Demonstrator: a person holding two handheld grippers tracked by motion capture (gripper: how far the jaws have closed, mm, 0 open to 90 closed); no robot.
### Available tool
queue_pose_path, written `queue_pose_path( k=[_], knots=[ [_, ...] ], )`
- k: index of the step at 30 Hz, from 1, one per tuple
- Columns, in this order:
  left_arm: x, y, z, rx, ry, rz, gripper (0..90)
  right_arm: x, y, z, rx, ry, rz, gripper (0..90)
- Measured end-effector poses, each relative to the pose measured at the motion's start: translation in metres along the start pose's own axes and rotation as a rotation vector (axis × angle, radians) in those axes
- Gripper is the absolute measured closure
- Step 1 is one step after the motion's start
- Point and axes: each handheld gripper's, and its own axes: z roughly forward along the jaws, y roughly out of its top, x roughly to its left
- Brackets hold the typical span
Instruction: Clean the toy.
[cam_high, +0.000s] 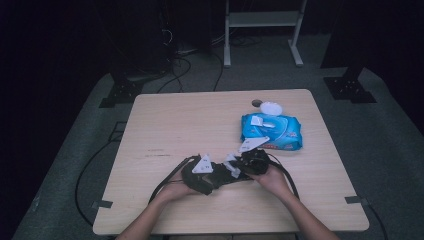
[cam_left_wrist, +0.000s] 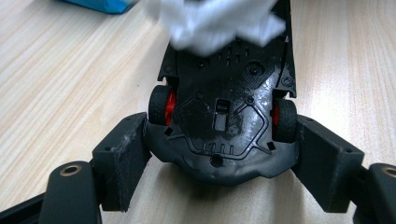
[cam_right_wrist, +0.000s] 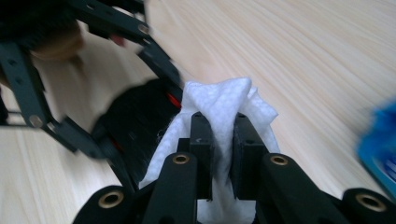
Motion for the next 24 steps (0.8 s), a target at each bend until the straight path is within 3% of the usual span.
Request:
queue_pose_path(
  k=[4,12,13,16,19,24],
  knots=[
    [0.001,-0.002,-0.001,0.007,0.005,0.001,23.9,0.006,0.005,0.008,0.008,-0.012,-0.029,80.5],
    [0.001,-0.002,-0.003,0.007,0.013,0.005,23.9,-0.019,-0.012,-0.024,0.012,-0.122,0.021,80.5],
    [0.001,-0.002,-0.003,0.009,0.014,0.006,23.9,-0.02,-0.014,-0.026,0.012,-0.122,0.031,80.5],
    [0.001,-0.002,-0.002,0.011,0.013,0.004,23.9,-0.017,-0.014,-0.025,-0.016,-0.06,0.051,80.5],
    [0.001,-0.003,-0.003,0.008,0.014,-0.005,23.9,-0.01,-0.013,-0.022,0.0,-0.067,0.004,80.5],
    [0.003,-0.005,-0.004,0.008,0.019,-0.012,24.0,-0.021,-0.021,-0.032,0.009,-0.077,0.056,80.5]
  ],
)
